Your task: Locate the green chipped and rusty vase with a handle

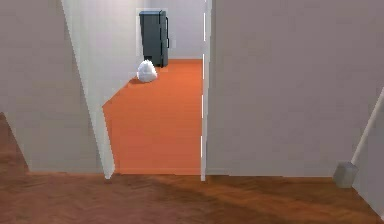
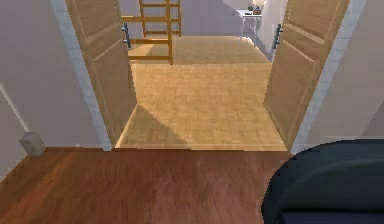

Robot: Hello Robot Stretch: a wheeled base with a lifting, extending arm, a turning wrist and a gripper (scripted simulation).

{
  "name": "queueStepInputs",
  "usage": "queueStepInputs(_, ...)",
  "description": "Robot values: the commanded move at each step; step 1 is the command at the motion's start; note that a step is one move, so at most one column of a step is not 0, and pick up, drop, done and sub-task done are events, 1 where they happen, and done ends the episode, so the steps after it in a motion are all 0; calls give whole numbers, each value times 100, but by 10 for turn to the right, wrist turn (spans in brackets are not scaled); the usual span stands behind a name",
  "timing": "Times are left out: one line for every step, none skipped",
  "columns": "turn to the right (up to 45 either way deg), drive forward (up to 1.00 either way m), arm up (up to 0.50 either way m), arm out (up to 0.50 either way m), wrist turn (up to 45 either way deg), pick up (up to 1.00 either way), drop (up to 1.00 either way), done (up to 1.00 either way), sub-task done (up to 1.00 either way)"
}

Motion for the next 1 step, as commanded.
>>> queueStepInputs(0, 5, 0, 0, 0, 0, 0, 0, 0)
